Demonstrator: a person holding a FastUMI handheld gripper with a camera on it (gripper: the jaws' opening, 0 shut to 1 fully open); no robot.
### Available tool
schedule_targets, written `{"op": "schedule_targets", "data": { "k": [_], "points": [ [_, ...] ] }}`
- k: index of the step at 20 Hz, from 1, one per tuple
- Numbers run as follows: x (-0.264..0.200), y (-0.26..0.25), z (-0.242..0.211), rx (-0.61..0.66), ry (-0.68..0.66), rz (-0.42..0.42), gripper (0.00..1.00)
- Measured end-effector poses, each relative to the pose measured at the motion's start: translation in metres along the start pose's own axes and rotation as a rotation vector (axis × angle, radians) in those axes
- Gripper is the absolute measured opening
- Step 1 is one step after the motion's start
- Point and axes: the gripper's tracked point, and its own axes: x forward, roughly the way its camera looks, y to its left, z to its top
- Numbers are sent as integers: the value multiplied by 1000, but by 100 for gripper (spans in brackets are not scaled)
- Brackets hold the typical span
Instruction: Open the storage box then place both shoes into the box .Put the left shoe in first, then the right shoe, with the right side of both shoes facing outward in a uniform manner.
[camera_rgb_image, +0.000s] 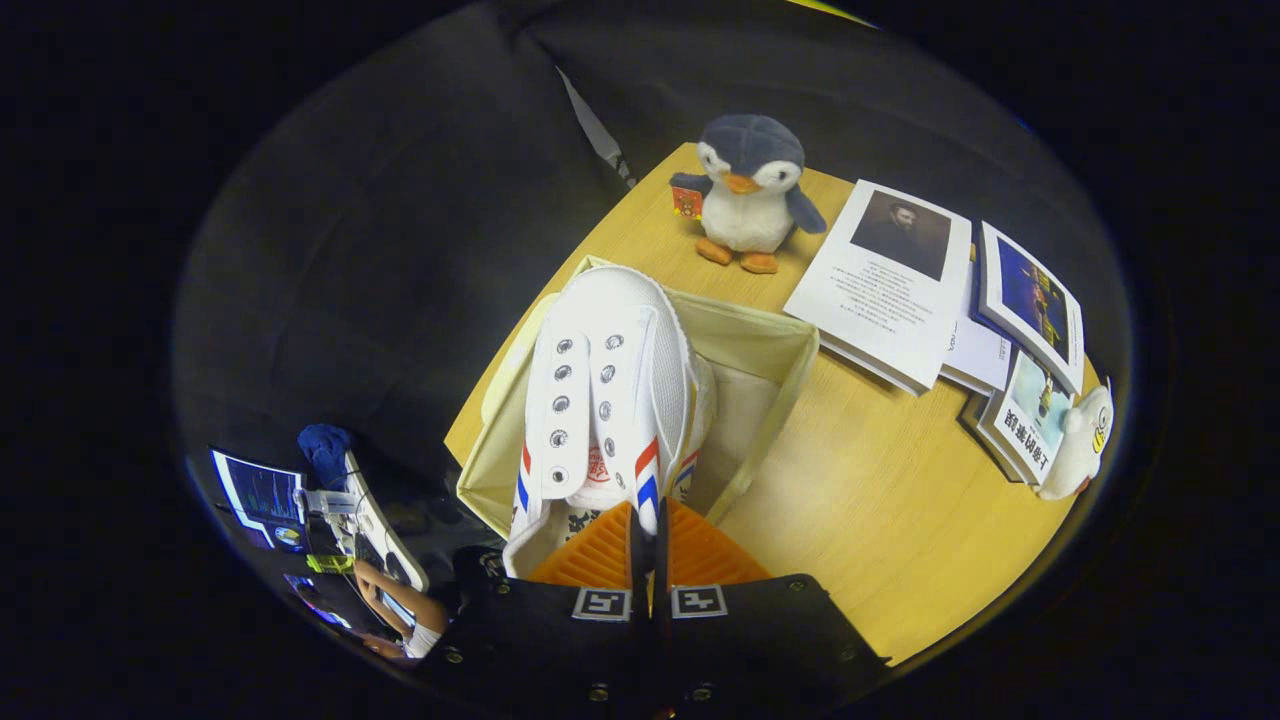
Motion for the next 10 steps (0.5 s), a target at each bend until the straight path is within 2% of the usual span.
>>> {"op": "schedule_targets", "data": {
  "k": [2,3,4,6,10],
  "points": [
    [4,4,2,3,-2,0,1],
    [0,12,7,-2,-19,33,6],
    [2,16,12,-11,-43,49,31],
    [-6,9,22,-36,-104,14,100],
    [-41,1,26,6,-178,20,98]
  ]
}}
